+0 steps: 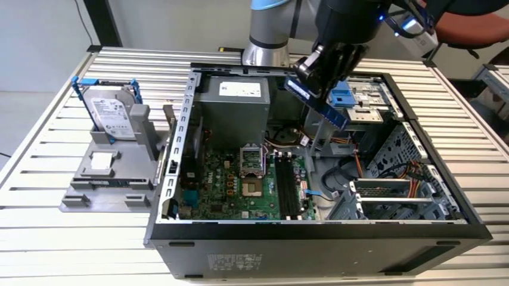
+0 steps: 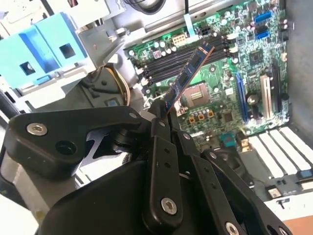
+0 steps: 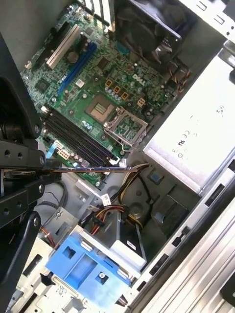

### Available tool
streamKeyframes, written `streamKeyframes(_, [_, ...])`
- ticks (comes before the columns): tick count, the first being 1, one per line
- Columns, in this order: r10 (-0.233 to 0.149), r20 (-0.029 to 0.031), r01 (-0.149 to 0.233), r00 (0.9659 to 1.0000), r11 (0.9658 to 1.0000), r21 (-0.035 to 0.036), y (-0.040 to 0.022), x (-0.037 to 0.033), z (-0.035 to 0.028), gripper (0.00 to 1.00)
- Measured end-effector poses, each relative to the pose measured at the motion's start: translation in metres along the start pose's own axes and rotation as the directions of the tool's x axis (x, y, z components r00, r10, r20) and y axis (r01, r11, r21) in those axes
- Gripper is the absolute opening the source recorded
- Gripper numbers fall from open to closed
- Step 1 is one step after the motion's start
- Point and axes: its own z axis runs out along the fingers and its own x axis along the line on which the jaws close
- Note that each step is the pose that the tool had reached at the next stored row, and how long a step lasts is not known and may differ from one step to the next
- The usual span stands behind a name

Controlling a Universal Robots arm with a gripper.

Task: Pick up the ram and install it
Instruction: 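Insert the ram into the slot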

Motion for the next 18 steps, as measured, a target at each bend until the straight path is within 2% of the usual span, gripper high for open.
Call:
streamKeyframes(5, [0.07, 0.0027, -0.07, 0.9975, 0.9975, 0.0011, 0.0, 0.0, 0.0, 0.0])
streamKeyframes(9, [0.124, 0.0049, -0.124, 0.9922, 0.9922, 0.0019, -0.0001, 0.0, 0.0, 0.0])
streamKeyframes(13, [0.151, 0.006, -0.151, 0.9884, 0.9885, 0.0022, -0.0004, 0.0002, 0.0, 0.0])
streamKeyframes(15, [0.171, 0.0068, -0.171, 0.9853, 0.9853, 0.0024, -0.0005, 0.0002, 0.0, 0.0])
streamKeyframes(18, [0.211, 0.0084, -0.211, 0.9775, 0.9775, 0.0028, -0.0006, 0.0002, 0.0, 0.0])
